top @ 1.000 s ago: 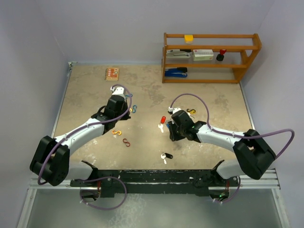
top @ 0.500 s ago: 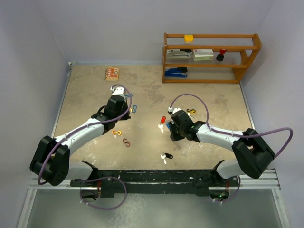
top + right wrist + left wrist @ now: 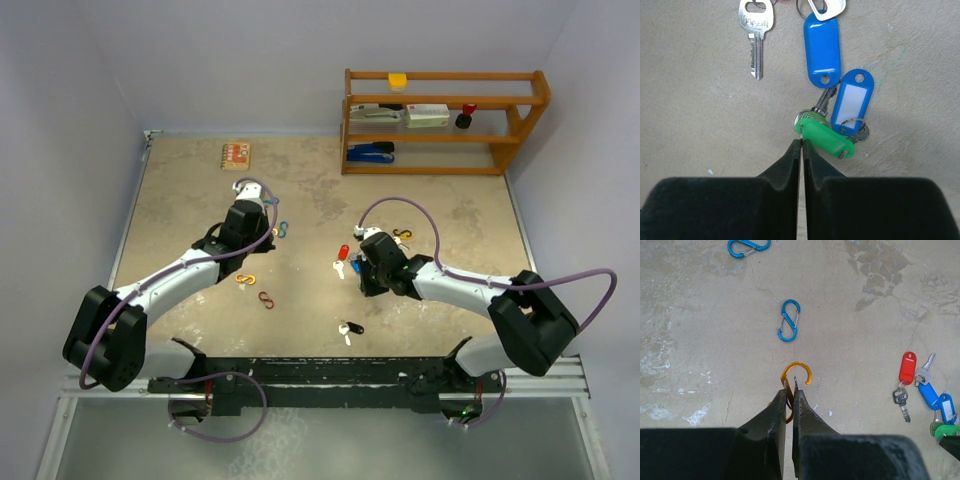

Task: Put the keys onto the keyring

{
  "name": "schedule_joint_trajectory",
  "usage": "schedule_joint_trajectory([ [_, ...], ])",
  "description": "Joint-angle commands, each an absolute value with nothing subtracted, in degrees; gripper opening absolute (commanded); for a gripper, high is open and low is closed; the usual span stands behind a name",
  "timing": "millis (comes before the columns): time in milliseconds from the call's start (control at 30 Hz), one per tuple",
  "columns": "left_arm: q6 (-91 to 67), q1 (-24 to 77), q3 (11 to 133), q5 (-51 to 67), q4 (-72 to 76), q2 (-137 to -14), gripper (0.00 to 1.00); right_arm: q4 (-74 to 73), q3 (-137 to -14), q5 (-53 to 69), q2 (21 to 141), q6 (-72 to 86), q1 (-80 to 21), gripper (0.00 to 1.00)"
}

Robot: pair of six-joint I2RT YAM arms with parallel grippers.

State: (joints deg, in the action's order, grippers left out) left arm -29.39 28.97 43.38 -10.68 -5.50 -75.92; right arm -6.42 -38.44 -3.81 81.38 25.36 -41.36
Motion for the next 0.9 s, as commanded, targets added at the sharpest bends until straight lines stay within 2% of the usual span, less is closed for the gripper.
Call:
schedule_joint_trajectory([
  [0, -29.86, 29.18, 43.77, -10.68, -3.98, -75.85, 0.00, -6.68, -39.60, -6.00, 80.21, 26.17, -41.62, 0.04],
  [67, -29.89, 29.18, 43.77, -10.50, -3.89, -75.86, 0.00, -7.01, -39.57, -6.71, 79.23, 26.06, -41.57, 0.00],
  [333, -29.93, 30.53, 44.33, -8.69, -2.22, -76.06, 0.00, -7.91, -39.52, -8.30, 72.49, 20.68, -41.65, 0.00],
  [600, -28.65, 38.12, 47.57, -6.75, -0.60, -78.72, 0.00, -4.99, -39.88, 0.96, 67.50, 11.69, -41.65, 0.00],
  [867, -30.52, 41.12, 46.67, -4.49, 4.01, -79.80, 0.00, -8.15, -43.95, 5.81, 68.64, 6.93, -41.58, 0.00],
])
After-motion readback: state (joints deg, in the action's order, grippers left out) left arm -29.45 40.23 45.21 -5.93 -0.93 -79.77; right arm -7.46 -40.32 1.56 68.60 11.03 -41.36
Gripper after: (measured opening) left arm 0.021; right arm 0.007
